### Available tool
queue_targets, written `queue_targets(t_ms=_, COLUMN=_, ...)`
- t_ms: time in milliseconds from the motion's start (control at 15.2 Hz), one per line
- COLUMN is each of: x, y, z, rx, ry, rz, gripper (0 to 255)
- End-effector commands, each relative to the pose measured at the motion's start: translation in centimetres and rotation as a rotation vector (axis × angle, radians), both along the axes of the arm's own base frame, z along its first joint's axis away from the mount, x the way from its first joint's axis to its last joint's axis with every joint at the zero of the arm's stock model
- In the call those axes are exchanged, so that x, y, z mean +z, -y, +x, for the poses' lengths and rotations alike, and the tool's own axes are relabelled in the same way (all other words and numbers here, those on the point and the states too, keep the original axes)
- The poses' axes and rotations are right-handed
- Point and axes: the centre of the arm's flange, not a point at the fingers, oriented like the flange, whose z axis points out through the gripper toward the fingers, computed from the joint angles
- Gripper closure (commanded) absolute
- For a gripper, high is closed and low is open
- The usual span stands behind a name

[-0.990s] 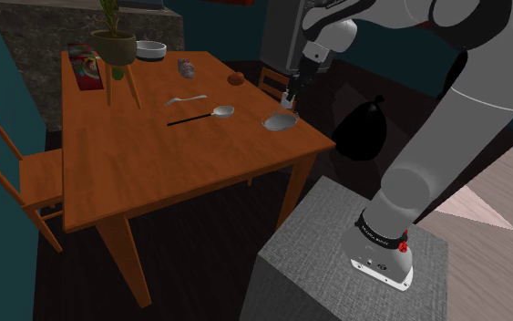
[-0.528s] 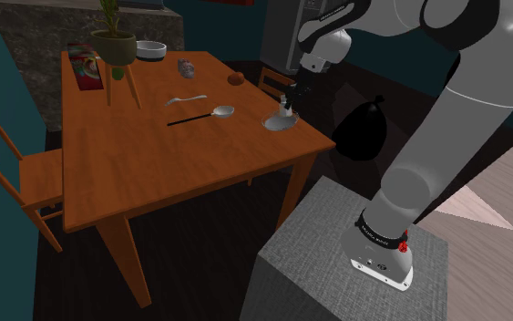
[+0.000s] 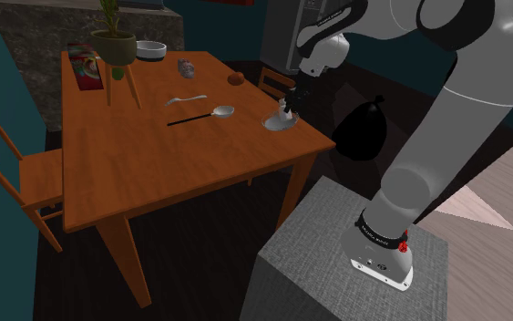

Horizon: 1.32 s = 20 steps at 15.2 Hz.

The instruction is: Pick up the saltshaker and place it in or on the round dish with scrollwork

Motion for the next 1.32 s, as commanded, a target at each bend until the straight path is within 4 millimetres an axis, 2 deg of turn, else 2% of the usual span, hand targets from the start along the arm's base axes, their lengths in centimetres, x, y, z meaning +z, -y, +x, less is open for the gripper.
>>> queue_targets(t_ms=0, x=0.0, y=0.0, z=0.0, rx=0.0, ry=0.0, rz=0.0, gripper=255)
queue_targets(t_ms=66, x=0.0, y=0.0, z=0.0, rx=0.0, ry=0.0, rz=0.0, gripper=255)
queue_targets(t_ms=132, x=0.0, y=0.0, z=0.0, rx=0.0, ry=0.0, rz=0.0, gripper=0)
queue_targets(t_ms=462, x=0.0, y=0.0, z=0.0, rx=0.0, ry=0.0, rz=0.0, gripper=0)
queue_targets(t_ms=726, x=4.9, y=1.0, z=-0.7, rx=0.0, ry=0.0, rz=0.0, gripper=0)
queue_targets(t_ms=1254, x=4.9, y=1.0, z=-0.7, rx=0.0, ry=0.0, rz=0.0, gripper=0)
